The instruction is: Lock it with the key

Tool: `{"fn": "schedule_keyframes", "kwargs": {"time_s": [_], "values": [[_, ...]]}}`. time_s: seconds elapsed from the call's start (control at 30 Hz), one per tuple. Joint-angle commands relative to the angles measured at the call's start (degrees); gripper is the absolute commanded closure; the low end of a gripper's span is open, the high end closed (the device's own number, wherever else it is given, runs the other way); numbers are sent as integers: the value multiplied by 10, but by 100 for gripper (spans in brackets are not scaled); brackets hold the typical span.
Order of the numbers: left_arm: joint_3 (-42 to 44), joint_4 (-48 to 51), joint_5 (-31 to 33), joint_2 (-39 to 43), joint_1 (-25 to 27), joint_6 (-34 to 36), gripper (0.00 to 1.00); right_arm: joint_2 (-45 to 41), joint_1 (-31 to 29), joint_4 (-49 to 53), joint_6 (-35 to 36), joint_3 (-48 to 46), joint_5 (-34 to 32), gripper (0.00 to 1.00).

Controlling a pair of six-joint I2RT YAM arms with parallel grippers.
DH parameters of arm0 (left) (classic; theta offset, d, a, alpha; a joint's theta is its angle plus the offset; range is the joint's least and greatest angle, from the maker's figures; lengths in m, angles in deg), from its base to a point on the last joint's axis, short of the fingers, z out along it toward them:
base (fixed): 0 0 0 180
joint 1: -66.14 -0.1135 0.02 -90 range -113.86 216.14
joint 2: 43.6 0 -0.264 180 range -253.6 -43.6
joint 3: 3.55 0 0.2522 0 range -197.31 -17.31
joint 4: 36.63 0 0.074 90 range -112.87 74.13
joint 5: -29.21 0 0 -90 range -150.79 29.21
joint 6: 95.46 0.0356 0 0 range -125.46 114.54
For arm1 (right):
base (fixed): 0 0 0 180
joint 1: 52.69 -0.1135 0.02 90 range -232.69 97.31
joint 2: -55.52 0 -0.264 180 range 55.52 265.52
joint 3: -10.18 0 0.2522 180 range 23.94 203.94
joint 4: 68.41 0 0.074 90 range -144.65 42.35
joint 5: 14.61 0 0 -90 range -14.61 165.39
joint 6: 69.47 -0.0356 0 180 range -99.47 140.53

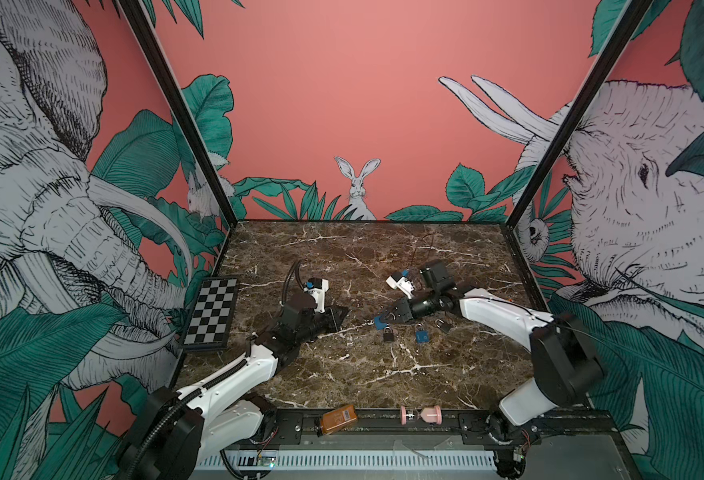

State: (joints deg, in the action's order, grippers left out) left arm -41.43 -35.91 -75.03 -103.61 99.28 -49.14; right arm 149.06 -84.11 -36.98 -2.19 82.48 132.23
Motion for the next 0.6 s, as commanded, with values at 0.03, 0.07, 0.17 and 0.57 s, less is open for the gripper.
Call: {"fn": "schedule_keyframes", "kwargs": {"time_s": [0.03, 0.07, 0.17, 0.57], "values": [[30, -63, 41, 10, -5, -27, 100, 72, -28, 69, 77, 94, 31, 100], [36, -78, 31, 3, -6, -25, 100, 96, -33, 87, 93, 118, 33, 100], [38, -76, 8, -11, -5, -4, 100, 166, -48, 172, 152, 202, 29, 100], [72, -168, -7, -67, -5, 34, 100, 312, -65, 332, 259, 351, -15, 100]]}}
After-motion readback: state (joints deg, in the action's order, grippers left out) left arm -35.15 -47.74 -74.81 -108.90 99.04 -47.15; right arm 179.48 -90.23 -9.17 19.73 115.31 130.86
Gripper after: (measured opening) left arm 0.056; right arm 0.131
